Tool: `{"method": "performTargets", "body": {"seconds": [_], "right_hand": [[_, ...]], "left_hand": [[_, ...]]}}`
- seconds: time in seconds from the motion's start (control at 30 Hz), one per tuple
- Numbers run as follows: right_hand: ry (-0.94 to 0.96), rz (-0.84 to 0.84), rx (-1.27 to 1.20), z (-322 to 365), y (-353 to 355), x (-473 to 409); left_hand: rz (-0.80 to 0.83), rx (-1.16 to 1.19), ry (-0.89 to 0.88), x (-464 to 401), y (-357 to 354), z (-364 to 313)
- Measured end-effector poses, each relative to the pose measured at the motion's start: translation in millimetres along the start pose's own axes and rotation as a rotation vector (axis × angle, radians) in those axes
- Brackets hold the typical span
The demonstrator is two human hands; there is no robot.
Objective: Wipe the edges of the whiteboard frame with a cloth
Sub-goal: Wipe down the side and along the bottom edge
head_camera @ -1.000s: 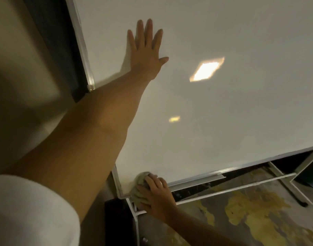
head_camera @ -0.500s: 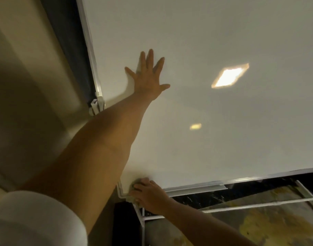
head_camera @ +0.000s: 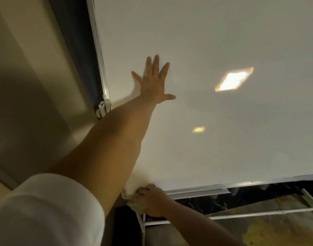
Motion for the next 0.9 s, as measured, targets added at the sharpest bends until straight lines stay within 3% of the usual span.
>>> {"method": "performTargets", "body": {"seconds": [0.33, 0.43, 0.53, 0.67, 0.9], "right_hand": [[-0.050, -0.149, -0.065, -11, -2, 41], [-0.086, -0.369, -0.273, -17, 16, 61], [-0.166, -0.329, -0.497, -22, 17, 64], [-0.415, -0.308, -0.817, -48, 20, 69], [-0.263, -0.248, -0.567, 10, 5, 27]], "left_hand": [[0.052, -0.012, 0.006, 5, 2, -15], [0.069, 0.004, -0.003, 10, 5, -23], [0.077, 0.002, -0.004, 17, 8, -24], [0.090, 0.023, 0.002, 23, 7, -14], [0.058, 0.018, 0.012, 25, 4, 8]]}}
Point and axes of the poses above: each hand's wrist, its own x-axis away from the middle knuckle, its own y-axis out of the back of the hand, z = x × y, the point moved 10 cm from there along -x, towards the middle knuckle, and after that the axes turned 6 degrees about y, right-handed, at the moved point
